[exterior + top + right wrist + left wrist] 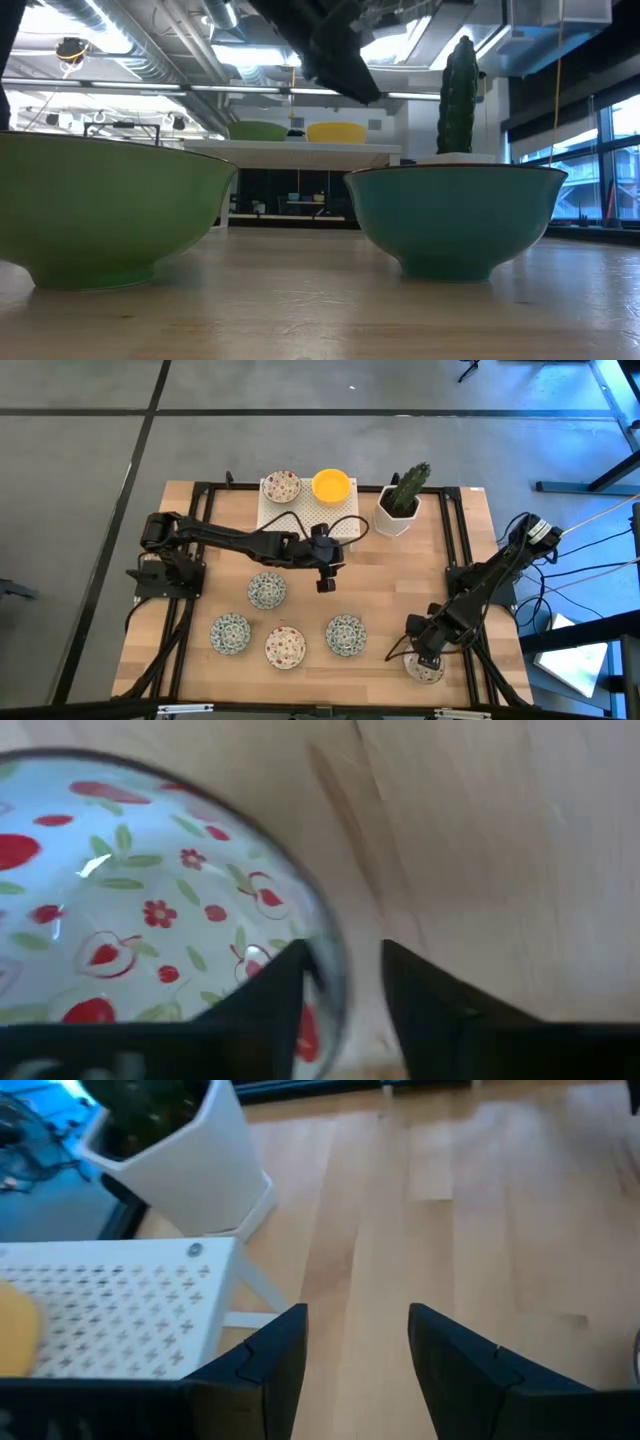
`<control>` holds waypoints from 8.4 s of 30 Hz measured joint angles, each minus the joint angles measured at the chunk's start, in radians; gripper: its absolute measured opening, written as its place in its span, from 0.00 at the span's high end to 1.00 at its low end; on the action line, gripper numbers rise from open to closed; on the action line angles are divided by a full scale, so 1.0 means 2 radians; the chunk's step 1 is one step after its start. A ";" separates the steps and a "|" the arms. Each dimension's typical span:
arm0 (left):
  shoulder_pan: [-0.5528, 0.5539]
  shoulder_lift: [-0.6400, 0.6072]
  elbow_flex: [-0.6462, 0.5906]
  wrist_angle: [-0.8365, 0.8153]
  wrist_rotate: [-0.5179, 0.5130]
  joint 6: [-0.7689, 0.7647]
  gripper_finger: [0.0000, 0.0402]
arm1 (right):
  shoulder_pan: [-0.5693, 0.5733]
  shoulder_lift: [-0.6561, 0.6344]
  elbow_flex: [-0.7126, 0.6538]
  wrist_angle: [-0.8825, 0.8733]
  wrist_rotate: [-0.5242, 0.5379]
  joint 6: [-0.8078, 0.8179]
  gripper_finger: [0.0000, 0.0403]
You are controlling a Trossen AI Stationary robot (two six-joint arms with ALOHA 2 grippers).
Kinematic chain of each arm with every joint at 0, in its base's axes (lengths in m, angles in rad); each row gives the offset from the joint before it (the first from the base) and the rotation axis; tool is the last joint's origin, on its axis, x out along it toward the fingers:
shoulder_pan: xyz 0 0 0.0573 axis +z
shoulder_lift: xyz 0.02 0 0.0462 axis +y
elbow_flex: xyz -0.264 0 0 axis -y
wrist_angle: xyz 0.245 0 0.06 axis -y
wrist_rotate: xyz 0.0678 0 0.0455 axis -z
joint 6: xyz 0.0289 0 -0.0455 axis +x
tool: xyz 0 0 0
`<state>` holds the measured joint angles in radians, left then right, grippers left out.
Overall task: Pick & Place Mini bowls
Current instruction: Stack the right green patterned bowl on top of the green patterned bowl on the shelf, then stack the green patterned bowl on top of the green patterned bowl on the shelf
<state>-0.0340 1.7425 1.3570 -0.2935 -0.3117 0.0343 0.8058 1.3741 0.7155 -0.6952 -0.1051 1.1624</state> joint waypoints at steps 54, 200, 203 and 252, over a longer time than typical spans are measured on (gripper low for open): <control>-0.007 0.040 -0.006 0.144 -0.034 -0.019 0.50 | -0.177 -0.047 0.083 0.031 0.583 -0.191 0.97; -0.053 -0.225 -0.203 -0.066 -0.053 -0.119 0.64 | -0.266 -0.001 0.056 0.292 0.447 -0.458 0.49; -0.052 -0.224 -0.203 -0.079 -0.075 -0.164 0.66 | -0.276 -0.001 0.056 0.289 0.511 -0.489 0.49; -0.119 -0.192 -0.156 -0.100 -0.146 -0.123 0.98 | -0.370 -0.001 0.138 0.304 0.299 -0.590 0.92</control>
<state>-0.2729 1.3592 1.0443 -0.4932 -0.6029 -0.2112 0.0659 1.3727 0.9921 -0.0871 0.4929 -0.0181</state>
